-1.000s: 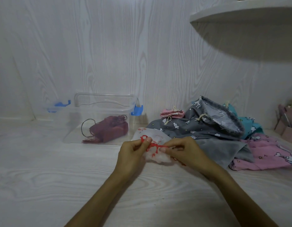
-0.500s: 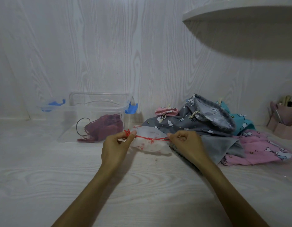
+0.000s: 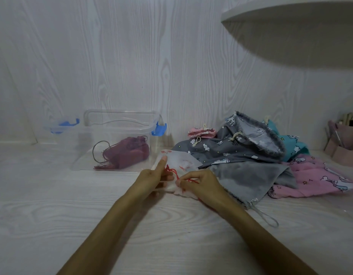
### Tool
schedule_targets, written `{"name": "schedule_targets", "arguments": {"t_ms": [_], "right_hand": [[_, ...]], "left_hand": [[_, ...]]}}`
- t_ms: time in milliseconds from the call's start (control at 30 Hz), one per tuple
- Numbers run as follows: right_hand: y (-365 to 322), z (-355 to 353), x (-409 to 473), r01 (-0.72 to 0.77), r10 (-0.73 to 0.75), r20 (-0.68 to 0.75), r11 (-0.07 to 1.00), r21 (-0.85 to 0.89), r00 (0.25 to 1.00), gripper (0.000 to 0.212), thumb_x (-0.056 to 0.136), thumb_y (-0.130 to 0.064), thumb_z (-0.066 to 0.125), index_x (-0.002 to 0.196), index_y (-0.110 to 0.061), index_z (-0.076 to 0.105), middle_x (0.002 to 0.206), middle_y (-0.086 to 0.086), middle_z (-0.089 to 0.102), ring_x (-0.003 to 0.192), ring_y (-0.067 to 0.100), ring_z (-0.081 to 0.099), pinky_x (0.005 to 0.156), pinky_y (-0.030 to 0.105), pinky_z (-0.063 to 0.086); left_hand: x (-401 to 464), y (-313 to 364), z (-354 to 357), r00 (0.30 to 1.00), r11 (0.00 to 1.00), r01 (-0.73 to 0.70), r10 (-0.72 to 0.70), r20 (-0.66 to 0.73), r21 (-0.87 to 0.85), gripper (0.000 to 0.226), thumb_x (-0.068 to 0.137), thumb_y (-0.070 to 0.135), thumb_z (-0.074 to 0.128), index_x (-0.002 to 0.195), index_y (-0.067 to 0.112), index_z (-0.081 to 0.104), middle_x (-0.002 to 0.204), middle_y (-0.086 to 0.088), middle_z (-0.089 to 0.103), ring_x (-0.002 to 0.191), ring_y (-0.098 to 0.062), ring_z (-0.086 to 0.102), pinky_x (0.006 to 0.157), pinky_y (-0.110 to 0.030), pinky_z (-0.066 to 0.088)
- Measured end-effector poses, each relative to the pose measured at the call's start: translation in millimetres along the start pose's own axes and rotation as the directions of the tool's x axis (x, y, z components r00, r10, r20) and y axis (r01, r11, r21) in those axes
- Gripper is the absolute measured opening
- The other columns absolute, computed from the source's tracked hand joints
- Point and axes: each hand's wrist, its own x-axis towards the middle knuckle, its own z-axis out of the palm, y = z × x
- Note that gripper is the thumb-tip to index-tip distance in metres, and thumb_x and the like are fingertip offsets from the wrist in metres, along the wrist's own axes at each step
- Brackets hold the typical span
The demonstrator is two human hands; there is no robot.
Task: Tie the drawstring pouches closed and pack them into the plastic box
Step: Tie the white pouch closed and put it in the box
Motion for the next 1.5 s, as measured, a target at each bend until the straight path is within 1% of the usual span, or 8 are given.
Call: {"name": "schedule_targets", "arguments": {"t_ms": [200,333,567,700,833,967,1233,1500], "right_hand": [[-5,0,1,-0.186,0.21,-0.049,0.936,0.298,0.977,0.002,0.077,-0.018,0.075,0.079,-0.017,0.075,0.086,0.004,0.075,0.083,0.016,0.071,0.076,0.023,0.054],[-6,0,1,-0.205,0.226,-0.009,0.899,0.388,0.974,0.017,0.076,-0.027,0.076,0.085,-0.012,0.076,0.089,0.01,0.075,0.086,0.02,0.072,0.079,0.029,0.056],[-10,-11,-4,-0.2,0.2,-0.004,0.979,0.049,0.98,0.018,0.085,-0.028,0.068,0.098,-0.015,0.067,0.062,-0.003,0.055,0.032,0.0,0.039,0.034,0.013,0.028],[-1,-13,-5,-0.095,0.102,0.036,0.984,-0.153,0.994,0.015,0.079,-0.029,0.074,0.086,-0.016,0.077,0.068,-0.006,0.069,0.054,-0.002,0.058,0.054,0.012,0.042],[10,-11,1,-0.032,0.029,-0.017,0.968,-0.248,0.999,0.011,0.074,-0.032,0.078,0.077,-0.021,0.078,0.074,-0.002,0.074,0.067,0.007,0.064,0.067,0.026,0.051],[10,-13,0,-0.018,0.017,-0.008,0.962,-0.273,1.0,0.017,0.074,-0.033,0.077,0.082,-0.019,0.078,0.073,-0.003,0.074,0.067,0.007,0.064,0.067,0.028,0.051],[-30,-61,-10,-0.005,0.047,0.18,0.975,-0.223,0.982,0.019,0.084,-0.034,0.067,0.07,-0.024,0.075,0.058,-0.01,0.066,0.06,-0.004,0.054,0.063,0.011,0.041],[-88,-40,27,0.176,-0.023,0.253,0.779,-0.601,0.967,0.038,0.095,-0.041,0.047,0.067,-0.015,0.05,0.06,-0.003,0.039,0.058,0.012,0.037,0.059,0.027,0.03]], "left_hand": [[0,-5,-1,0.982,0.98,-0.131,0.108,0.152,0.148,0.021,0.089,0.025,0.062,0.102,0.011,0.071,0.06,0.012,0.061,0.042,0.004,0.051,0.043,-0.007,0.034],[-4,-6,3,0.961,0.971,-0.233,0.223,0.164,0.045,0.013,0.082,0.014,0.07,0.094,0.016,0.075,0.074,0.011,0.073,0.062,0.006,0.064,0.057,-0.005,0.046],[-2,-15,7,0.946,0.945,-0.322,0.324,-0.031,0.061,0.013,0.083,0.033,0.069,0.084,0.024,0.079,0.081,0.005,0.076,0.087,-0.013,0.071,0.091,-0.041,0.053],[0,-19,7,0.954,0.951,-0.295,0.289,-0.077,-0.09,0.016,0.075,0.033,0.076,0.085,0.021,0.079,0.088,-0.004,0.076,0.091,-0.025,0.07,0.093,-0.05,0.051],[-9,-9,14,0.963,0.91,-0.238,0.267,0.04,-0.34,0.022,0.086,0.01,0.061,0.096,-0.008,0.069,0.088,-0.021,0.069,0.067,-0.013,0.068,0.065,-0.022,0.056],[-11,-1,11,0.961,0.965,-0.158,0.199,0.191,-0.21,0.028,0.099,0.014,0.043,0.107,-0.006,0.061,0.086,-0.005,0.071,0.033,0.003,0.045,0.033,-0.008,0.029],[-12,-3,5,0.986,0.983,-0.145,0.152,0.062,-0.114,0.019,0.092,0.008,0.055,0.1,-0.003,0.07,0.044,0.01,0.058,0.032,0.004,0.045,0.037,-0.003,0.03],[-15,2,11,0.976,0.994,-0.109,0.108,0.189,-0.004,0.032,0.089,0.017,0.059,0.059,0.019,0.069,0.055,0.003,0.059,0.037,-0.001,0.046,0.038,-0.008,0.032]]}}
